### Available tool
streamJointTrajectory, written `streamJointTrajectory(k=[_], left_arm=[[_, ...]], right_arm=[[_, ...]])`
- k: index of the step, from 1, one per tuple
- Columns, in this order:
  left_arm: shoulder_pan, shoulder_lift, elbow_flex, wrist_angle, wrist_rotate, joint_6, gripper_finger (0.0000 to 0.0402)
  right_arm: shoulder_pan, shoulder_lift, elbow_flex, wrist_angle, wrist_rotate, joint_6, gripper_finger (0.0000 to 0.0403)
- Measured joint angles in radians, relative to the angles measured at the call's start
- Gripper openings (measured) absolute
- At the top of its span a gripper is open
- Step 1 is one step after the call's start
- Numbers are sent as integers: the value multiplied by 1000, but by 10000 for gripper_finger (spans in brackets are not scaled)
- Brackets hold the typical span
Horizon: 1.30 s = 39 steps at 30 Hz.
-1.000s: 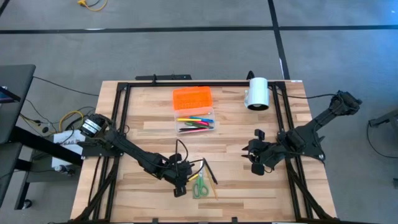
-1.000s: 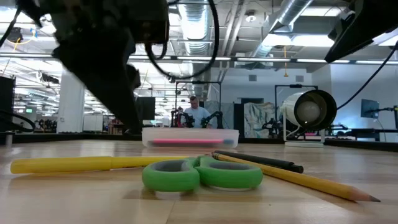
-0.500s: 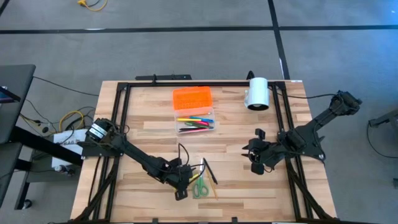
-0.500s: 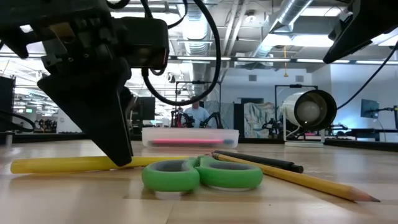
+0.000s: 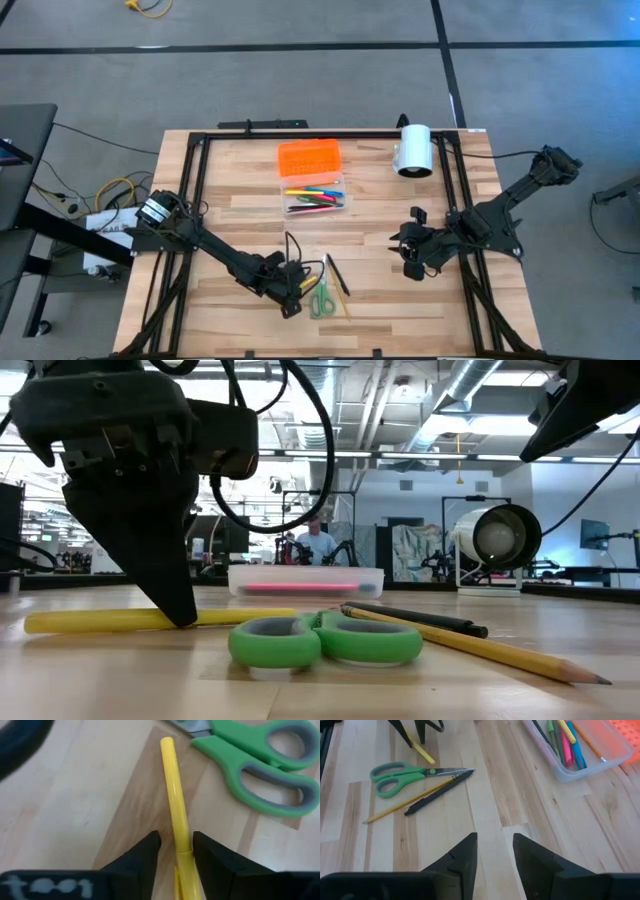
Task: Pick & place school supplies into a supply box
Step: Put the yellow pen into the supply box
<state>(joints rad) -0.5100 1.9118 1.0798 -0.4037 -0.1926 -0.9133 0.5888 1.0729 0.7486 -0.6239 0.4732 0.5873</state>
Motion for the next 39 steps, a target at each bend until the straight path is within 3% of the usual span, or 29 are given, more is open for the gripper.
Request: streamJointTrajectory(k=[12,21,39], left_arm=[[27,1,6,-36,16,-54,24],[37,1,6,-36,24,-54,44],[38,1,6,-34,15,-53,42]], right_arm=[[0,0,0,0,0,0,118],[-2,0,1,0,0,7,118],[-2,0,1,2,0,8,118]])
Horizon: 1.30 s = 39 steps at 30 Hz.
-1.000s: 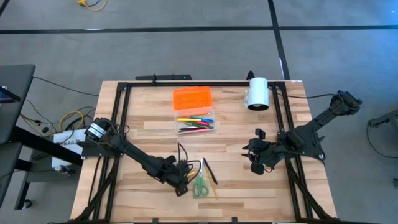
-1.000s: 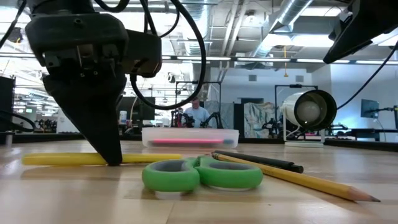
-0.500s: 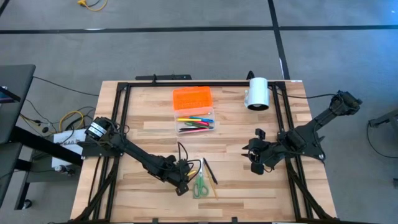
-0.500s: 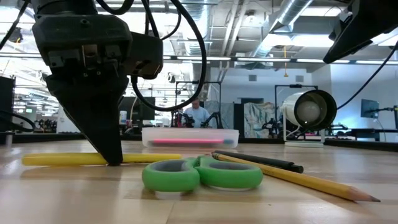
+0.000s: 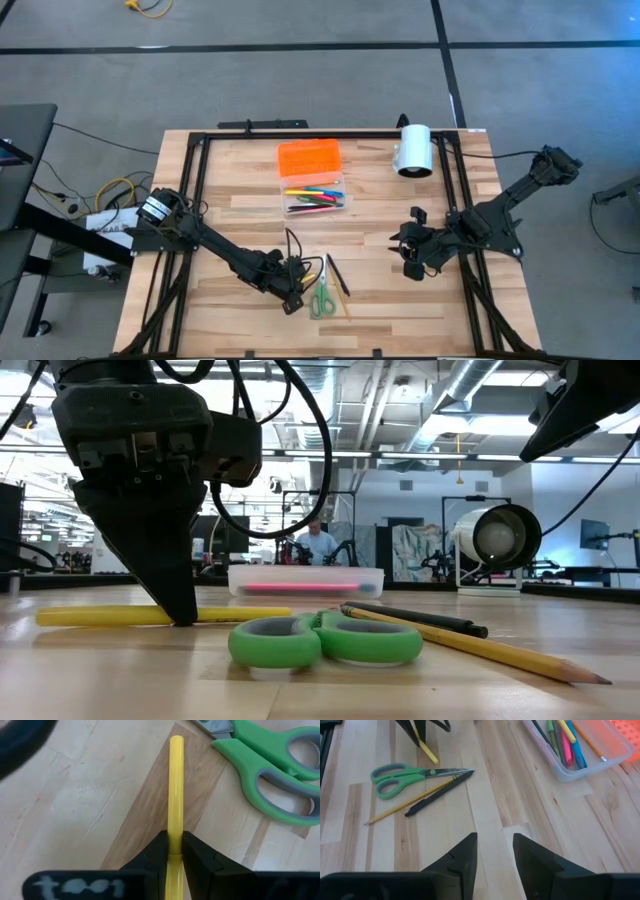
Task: Pick & place school supplies into a supply box
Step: Put the yellow pen into the supply box
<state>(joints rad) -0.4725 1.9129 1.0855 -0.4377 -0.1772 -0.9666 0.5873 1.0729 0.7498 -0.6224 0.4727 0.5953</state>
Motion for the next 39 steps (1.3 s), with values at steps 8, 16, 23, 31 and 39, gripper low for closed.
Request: streamJointTrajectory(k=[8,16,23,31,39], left_arm=[[0,0,-2,14,-1,7,42],[2,0,-3,26,-5,4,31],[2,0,-3,33,-15,2,23],[7,2,37,12,-48,37,23],[50,10,86,-49,-117,90,24]], right_arm=[[0,0,0,2,0,0,118],[0,0,0,2,0,8,118],[0,0,0,14,0,9,118],[0,0,0,25,5,9,118],[0,0,0,25,23,9,118]])
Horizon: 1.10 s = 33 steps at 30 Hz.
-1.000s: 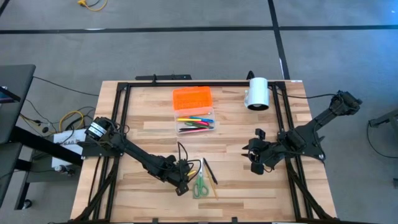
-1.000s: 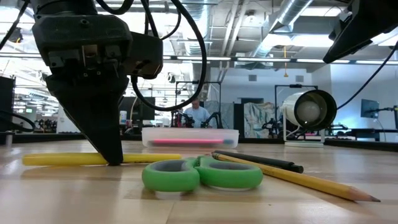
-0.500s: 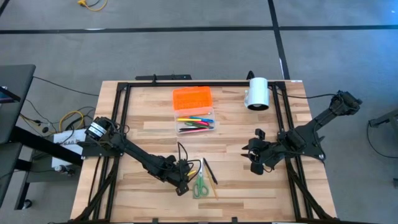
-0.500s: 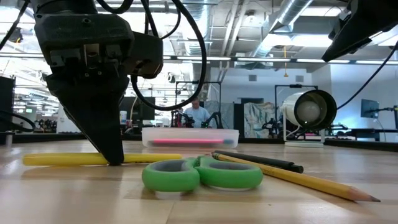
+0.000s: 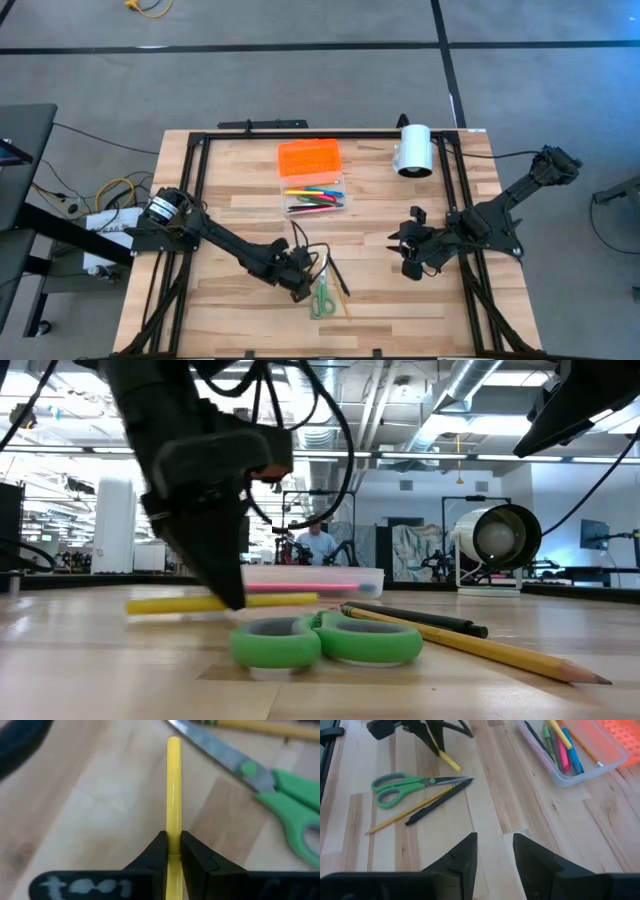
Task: Pick & place school supplies into a supply box
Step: Put the yellow pen into the supply box
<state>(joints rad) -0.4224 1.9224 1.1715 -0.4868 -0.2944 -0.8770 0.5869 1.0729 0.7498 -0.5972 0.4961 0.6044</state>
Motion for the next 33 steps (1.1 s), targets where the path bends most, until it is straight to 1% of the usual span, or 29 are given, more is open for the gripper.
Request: streamJointTrajectory(k=[4,8,13,17,27,33], left_arm=[[28,0,45,-38,-5,36,24],[61,-1,105,-95,-34,97,21],[118,-4,190,-171,-71,210,22],[187,-4,244,-217,-98,321,21],[420,-5,267,-208,-112,590,24],[517,-5,267,-185,-106,700,24]], right_arm=[[0,0,0,0,0,15,118],[0,0,0,0,0,17,118],[0,0,0,0,0,17,118],[0,0,0,0,1,17,118],[0,0,0,8,2,18,118],[0,0,0,7,7,47,118]])
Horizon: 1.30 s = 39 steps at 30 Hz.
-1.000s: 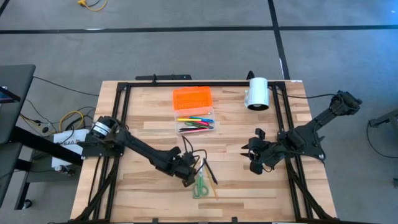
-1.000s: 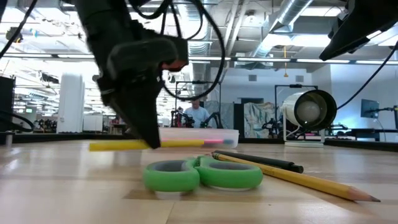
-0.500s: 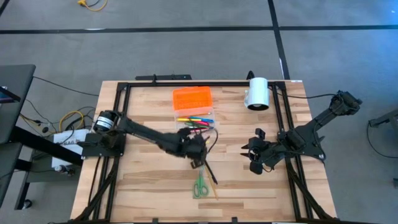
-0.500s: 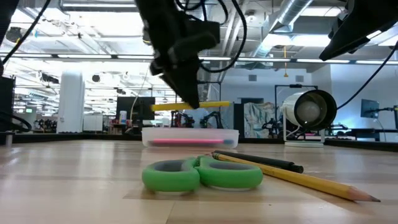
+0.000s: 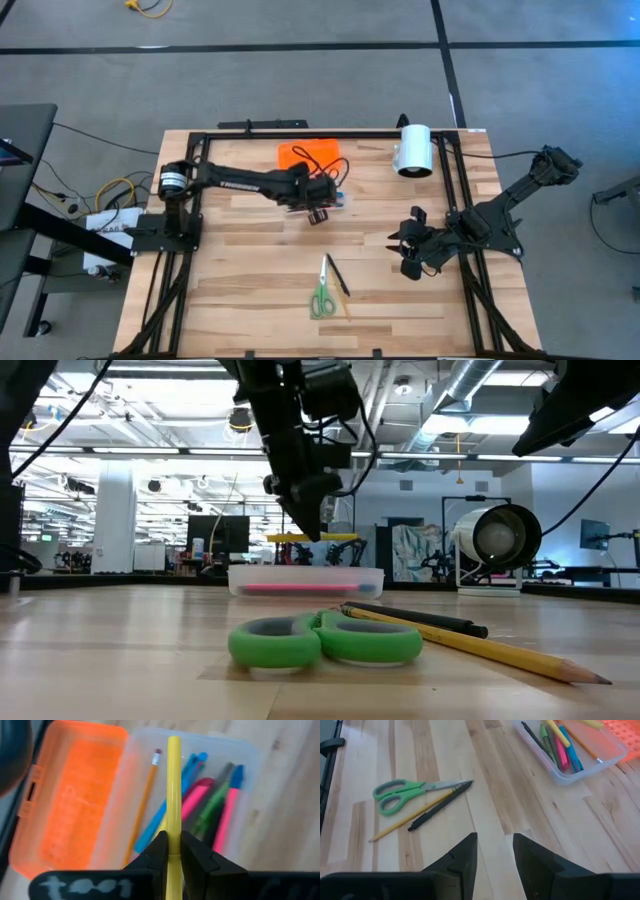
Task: Pick & place school supplies into a supply box
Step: Put the yellow pen into the supply box, then put the black pen into the supply box
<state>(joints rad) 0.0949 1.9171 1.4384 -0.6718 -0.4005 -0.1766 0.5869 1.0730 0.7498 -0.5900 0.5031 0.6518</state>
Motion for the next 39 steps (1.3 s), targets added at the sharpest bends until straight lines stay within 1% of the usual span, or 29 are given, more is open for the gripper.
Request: streamJointTrajectory(k=[6,11,14,18,21,24,29,30,32,36,39], left_arm=[[56,0,0,39,3,95,25],[90,-1,-1,35,36,134,25],[103,-1,-1,24,38,170,30],[104,-1,-2,-1,65,286,51],[104,-1,-2,-11,60,345,75],[110,-1,-2,-19,39,362,98],[126,-1,1,-47,32,381,127],[130,-1,6,-70,42,378,131],[135,-1,25,-104,100,361,134],[134,-2,77,-160,222,322,131],[116,-15,101,-170,309,314,127]], right_arm=[[0,0,0,0,0,9,118],[0,0,0,0,0,23,118],[0,0,0,0,0,32,118],[0,0,0,0,0,64,118],[0,0,0,0,0,85,118],[0,0,0,0,10,113,118],[0,3,0,1,76,224,118],[0,10,0,8,86,246,118],[0,24,0,27,101,271,118],[0,77,0,117,102,264,118],[0,133,0,198,100,260,118]])
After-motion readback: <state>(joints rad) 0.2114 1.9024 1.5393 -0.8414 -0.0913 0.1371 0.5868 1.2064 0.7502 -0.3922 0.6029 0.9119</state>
